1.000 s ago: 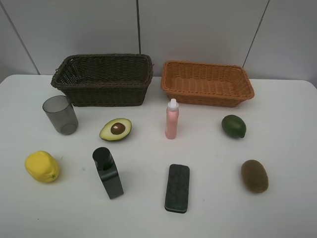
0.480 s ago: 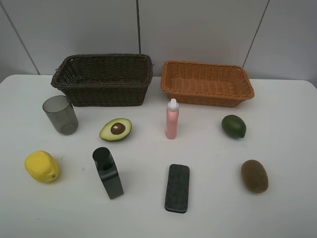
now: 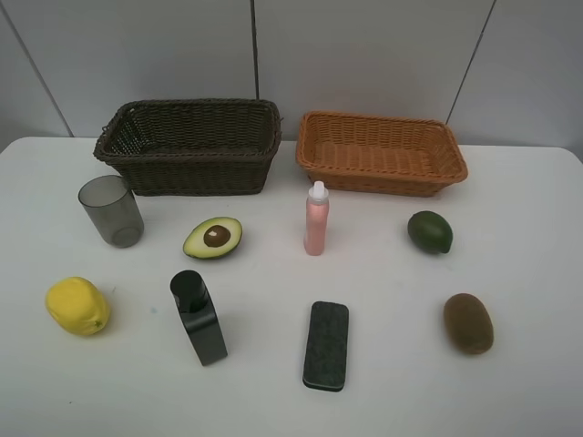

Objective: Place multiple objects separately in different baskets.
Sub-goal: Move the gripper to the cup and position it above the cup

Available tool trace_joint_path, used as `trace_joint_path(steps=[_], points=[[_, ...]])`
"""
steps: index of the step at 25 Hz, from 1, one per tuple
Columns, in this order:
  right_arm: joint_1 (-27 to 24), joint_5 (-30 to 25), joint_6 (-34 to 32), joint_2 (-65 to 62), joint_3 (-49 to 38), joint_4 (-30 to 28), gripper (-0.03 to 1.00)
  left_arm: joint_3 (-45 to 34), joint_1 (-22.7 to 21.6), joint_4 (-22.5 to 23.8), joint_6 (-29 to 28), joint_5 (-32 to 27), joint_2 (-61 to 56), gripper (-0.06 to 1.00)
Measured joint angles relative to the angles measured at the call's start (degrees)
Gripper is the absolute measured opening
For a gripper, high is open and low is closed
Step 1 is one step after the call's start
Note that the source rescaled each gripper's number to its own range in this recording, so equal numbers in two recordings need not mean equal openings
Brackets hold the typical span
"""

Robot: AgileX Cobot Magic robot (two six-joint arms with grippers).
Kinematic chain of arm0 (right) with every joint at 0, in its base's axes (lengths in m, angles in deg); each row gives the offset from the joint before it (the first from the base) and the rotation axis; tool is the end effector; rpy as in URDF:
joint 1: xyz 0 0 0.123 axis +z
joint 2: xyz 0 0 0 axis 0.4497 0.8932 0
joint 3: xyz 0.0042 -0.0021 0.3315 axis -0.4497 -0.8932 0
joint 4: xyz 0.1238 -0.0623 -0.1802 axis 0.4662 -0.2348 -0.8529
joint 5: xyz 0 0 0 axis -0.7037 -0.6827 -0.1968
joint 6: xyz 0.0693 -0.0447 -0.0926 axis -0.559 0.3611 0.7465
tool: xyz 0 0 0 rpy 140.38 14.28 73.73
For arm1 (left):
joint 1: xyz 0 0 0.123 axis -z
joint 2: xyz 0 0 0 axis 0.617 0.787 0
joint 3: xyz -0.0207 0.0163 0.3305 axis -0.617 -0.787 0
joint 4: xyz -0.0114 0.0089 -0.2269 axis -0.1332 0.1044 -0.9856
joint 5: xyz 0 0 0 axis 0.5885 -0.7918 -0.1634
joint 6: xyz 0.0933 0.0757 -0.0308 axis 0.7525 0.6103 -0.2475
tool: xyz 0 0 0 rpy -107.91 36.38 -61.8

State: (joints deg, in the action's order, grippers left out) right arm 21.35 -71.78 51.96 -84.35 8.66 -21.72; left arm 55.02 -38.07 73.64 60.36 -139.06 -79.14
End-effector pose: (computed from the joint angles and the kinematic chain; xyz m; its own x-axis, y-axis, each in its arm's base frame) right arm -0.0455 0.0052 0.2529 -0.4443 0.0294 -0.8954 0.0825 0.9966 -0.0082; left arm -0.0459 -0.0024 0.2515 -0.4482 -0.0386 -0.8931 0.0006 0.9991 -0.0435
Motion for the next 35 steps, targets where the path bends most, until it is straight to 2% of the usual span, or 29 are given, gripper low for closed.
trace_joint_path(steps=[5,11,13,17,21,24,29,31,35], points=[[0.0,0.0,0.0,0.0,0.0,0.0,1.0,0.0,0.0,0.0,0.0,0.0,2.4,0.83],[0.0,0.0,0.0,0.0,0.0,0.0,1.0,0.4,0.0,0.2,0.9,0.4,18.8,0.83],[0.0,0.0,0.0,0.0,0.0,0.0,1.0,1.6,0.0,0.0,1.3,2.7,25.2,0.83],[0.0,0.0,0.0,0.0,0.0,0.0,1.0,4.7,0.0,-3.2,2.5,12.2,36.2,0.83],[0.0,0.0,0.0,0.0,0.0,0.0,1.0,5.9,0.0,-11.6,7.1,23.7,47.1,0.83],[0.0,0.0,0.0,0.0,0.0,0.0,1.0,5.9,0.0,-18.5,13.7,31.5,54.4,0.83],[0.0,0.0,0.0,0.0,0.0,0.0,1.0,5.9,0.0,-26.6,25.4,45.9,61.9,0.83],[0.0,0.0,0.0,0.0,0.0,0.0,1.0,5.9,0.0,-28.6,29.0,51.6,63.5,0.83],[0.0,0.0,0.0,0.0,0.0,0.0,1.0,5.3,0.0,-29.1,32.3,63.2,65.6,0.83]])
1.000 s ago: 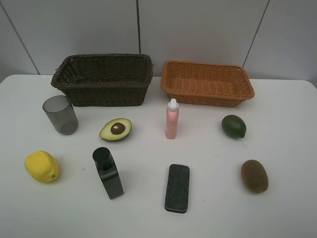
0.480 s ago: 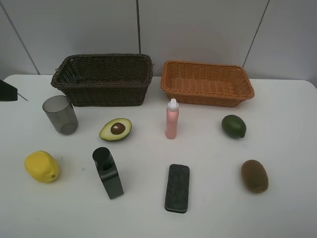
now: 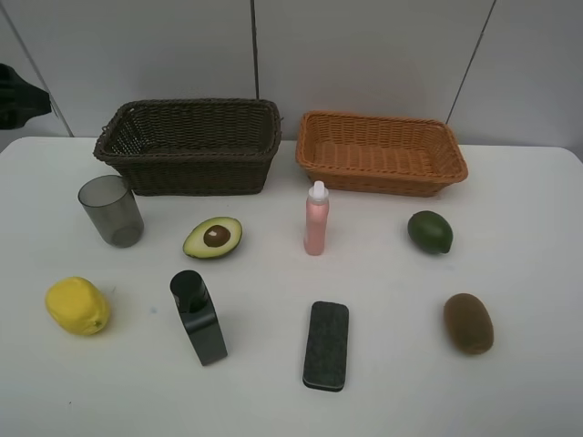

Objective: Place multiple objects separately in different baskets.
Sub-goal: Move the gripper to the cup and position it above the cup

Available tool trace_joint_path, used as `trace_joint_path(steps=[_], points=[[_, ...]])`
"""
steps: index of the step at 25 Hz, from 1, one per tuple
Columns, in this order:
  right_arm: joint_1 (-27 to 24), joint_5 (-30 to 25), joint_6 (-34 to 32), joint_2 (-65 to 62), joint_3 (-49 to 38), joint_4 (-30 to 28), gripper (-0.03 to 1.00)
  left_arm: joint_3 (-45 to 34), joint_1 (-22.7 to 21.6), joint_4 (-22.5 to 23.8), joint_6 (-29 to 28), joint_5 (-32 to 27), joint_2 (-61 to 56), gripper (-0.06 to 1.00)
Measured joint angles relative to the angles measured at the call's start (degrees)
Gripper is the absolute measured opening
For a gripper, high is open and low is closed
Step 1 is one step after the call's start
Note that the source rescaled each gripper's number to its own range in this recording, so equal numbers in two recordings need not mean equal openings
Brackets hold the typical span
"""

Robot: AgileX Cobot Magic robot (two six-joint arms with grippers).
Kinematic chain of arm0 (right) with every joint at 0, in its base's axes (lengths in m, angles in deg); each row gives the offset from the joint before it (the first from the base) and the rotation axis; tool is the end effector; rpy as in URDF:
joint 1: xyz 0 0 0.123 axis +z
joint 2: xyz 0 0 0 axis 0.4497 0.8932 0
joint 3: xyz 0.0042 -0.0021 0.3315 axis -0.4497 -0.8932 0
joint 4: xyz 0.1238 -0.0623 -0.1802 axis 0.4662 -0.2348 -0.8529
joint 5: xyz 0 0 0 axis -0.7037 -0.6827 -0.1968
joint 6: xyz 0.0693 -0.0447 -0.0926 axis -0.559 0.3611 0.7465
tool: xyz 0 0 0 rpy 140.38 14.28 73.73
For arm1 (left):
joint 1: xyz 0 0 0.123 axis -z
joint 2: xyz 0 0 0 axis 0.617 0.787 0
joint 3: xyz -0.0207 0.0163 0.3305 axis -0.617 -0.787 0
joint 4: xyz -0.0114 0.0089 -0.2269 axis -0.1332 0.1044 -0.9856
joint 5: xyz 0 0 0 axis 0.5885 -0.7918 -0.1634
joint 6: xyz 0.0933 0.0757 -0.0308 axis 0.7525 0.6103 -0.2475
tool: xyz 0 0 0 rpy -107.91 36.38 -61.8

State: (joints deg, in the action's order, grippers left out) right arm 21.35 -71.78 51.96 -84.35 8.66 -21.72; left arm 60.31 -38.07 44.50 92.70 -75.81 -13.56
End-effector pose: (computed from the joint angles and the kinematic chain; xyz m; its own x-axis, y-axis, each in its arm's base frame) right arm -0.0455 0.0052 0.2529 -0.4443 0.0294 -0.8954 0.0825 0.9966 -0.0082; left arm 0.2241 0.0023 0.3107 -0.4061 0.0059 -0.9138 -0.0152 0.9998 0.0132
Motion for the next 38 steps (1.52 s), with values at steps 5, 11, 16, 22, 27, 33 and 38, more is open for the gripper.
trace_joint_path(steps=[5,11,16,22,27,33,38], points=[[0.0,0.0,0.0,0.0,0.0,0.0,1.0,-4.0,1.3,0.5,-1.4,15.6,3.9,0.83],[0.0,0.0,0.0,0.0,0.0,0.0,1.0,-13.1,7.5,9.9,-9.8,34.2,8.8,0.83],[0.0,0.0,0.0,0.0,0.0,0.0,1.0,-21.2,8.0,18.8,-19.0,40.2,8.9,0.83],[0.0,0.0,0.0,0.0,0.0,0.0,1.0,-33.7,8.0,24.5,-25.3,52.6,9.0,0.83],[0.0,0.0,0.0,0.0,0.0,0.0,1.0,-34.4,8.0,26.5,-25.9,55.6,10.1,0.83],[0.0,0.0,0.0,0.0,0.0,0.0,1.0,-34.4,8.0,28.1,-28.9,57.6,18.8,0.83],[0.0,0.0,0.0,0.0,0.0,0.0,1.0,-34.4,8.0,28.2,-28.8,65.7,30.3,0.83]])
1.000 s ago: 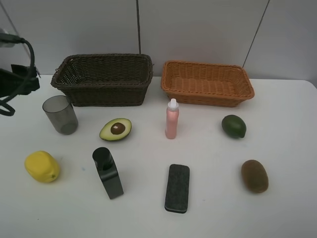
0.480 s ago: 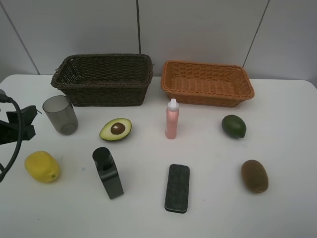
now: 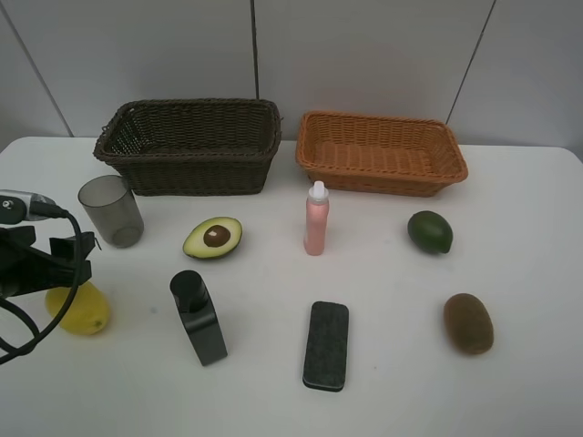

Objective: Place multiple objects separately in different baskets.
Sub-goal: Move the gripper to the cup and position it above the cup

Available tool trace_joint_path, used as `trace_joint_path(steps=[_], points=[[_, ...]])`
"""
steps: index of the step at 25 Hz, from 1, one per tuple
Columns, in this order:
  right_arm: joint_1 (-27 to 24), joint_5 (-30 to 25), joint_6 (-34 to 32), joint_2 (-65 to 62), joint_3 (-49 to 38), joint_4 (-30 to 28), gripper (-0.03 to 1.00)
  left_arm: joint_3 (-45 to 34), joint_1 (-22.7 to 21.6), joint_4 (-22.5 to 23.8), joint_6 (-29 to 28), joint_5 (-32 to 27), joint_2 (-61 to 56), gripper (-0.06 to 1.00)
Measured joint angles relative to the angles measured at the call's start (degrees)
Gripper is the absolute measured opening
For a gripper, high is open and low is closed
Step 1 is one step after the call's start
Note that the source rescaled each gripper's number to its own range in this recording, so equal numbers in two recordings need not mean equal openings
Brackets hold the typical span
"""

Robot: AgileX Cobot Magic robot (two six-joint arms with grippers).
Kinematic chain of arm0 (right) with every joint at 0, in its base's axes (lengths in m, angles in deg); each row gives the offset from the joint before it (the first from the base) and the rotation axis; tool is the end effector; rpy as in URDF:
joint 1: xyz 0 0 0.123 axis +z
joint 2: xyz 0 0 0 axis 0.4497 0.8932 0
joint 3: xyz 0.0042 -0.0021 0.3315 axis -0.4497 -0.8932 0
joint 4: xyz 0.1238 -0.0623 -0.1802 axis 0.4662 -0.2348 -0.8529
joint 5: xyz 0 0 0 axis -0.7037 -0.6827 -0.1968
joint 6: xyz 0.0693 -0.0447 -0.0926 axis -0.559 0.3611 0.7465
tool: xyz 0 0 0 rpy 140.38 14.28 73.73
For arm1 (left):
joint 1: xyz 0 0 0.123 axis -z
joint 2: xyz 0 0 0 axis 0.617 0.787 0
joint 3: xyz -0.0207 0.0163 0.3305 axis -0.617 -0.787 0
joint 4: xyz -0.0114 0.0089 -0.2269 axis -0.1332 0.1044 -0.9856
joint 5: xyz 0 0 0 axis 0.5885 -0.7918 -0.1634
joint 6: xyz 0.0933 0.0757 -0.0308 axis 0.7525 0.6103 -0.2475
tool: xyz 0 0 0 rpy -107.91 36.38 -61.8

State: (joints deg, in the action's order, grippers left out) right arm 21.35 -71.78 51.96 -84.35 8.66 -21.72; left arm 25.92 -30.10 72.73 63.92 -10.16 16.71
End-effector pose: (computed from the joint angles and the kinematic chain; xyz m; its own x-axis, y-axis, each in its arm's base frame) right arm -0.0455 0.0052 0.2529 -0.4443 0.0294 -0.8954 0.0825 0.9966 -0.0082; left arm 0.2048 -0.0243 0.1729 -0.3796 0.0732 -0.9223 0.1140 0.9930 0.0319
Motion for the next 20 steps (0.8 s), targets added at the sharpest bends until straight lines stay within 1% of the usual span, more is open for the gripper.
trace_joint_path(steps=[4,7,20], points=[[0.0,0.0,0.0,0.0,0.0,0.0,1.0,0.4,0.0,0.0,1.7,1.0,8.6,0.83],[0.0,0.0,0.0,0.0,0.0,0.0,1.0,2.5,0.0,0.7,2.0,3.0,12.0,0.83],[0.0,0.0,0.0,0.0,0.0,0.1,1.0,4.8,0.0,0.7,2.8,2.2,13.1,0.83]])
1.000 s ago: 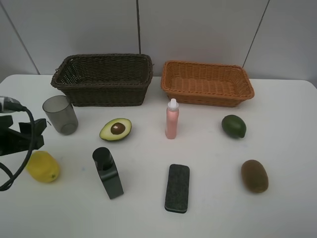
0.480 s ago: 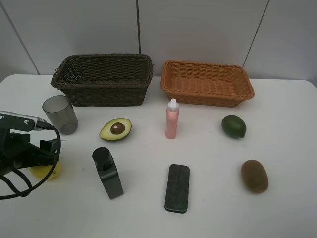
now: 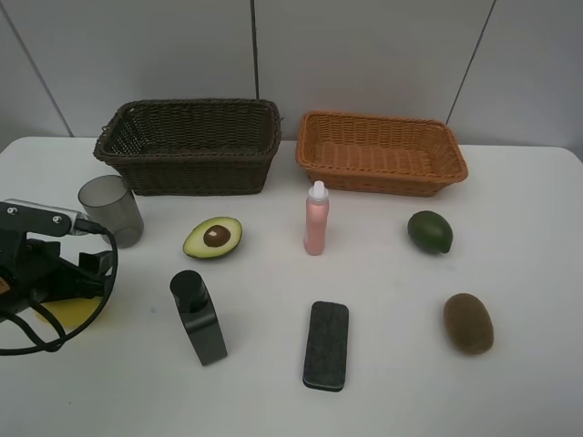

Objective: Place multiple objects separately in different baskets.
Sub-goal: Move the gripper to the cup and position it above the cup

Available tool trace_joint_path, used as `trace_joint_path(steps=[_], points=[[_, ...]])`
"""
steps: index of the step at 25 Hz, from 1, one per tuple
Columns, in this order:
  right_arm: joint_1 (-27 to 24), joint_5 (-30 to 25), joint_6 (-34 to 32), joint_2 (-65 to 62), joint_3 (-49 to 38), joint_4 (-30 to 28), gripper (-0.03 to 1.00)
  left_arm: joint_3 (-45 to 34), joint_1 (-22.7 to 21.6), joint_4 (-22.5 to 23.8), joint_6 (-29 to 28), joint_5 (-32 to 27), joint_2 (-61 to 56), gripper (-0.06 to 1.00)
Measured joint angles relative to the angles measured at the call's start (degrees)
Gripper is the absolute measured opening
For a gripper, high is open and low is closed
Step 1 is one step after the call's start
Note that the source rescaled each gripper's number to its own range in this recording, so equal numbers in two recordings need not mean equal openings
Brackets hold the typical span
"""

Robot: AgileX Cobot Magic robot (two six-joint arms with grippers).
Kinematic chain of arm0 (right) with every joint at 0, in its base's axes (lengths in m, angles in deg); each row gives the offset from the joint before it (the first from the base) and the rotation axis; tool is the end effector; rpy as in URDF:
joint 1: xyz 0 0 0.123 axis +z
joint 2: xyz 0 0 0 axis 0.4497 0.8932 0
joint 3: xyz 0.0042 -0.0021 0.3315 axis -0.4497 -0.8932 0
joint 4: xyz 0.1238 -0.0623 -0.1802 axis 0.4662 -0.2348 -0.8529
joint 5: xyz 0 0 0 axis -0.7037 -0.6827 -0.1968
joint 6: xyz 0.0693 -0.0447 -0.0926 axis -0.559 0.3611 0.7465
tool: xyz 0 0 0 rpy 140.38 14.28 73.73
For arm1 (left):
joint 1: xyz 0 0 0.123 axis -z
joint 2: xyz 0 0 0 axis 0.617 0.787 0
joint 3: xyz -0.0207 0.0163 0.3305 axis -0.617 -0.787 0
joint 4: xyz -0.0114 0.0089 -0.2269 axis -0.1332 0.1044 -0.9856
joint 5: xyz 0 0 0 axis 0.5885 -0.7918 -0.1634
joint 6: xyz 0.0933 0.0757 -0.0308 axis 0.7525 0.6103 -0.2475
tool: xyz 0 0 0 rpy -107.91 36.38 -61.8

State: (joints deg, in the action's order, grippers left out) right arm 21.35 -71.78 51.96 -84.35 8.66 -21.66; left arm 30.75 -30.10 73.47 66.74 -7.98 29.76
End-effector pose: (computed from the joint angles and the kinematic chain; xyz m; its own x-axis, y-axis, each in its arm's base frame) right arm -0.0455 0.0053 0.2529 -0.4442 0.0299 -0.8954 0.0819 0.9966 -0.0074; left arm 0.2374 -0.0303 0.1362 -0.4655 0.1407 -0.8738 0.1534 0.9852 0.0769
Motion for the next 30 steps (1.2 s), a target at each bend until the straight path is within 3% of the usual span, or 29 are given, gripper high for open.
trace_joint_path(steps=[18,30], points=[[0.0,0.0,0.0,0.0,0.0,0.1,1.0,11.4,0.0,-0.1,0.8,-0.2,0.3,0.83],[0.0,0.0,0.0,0.0,0.0,0.1,1.0,18.4,0.0,0.1,0.8,-0.2,7.0,0.83]])
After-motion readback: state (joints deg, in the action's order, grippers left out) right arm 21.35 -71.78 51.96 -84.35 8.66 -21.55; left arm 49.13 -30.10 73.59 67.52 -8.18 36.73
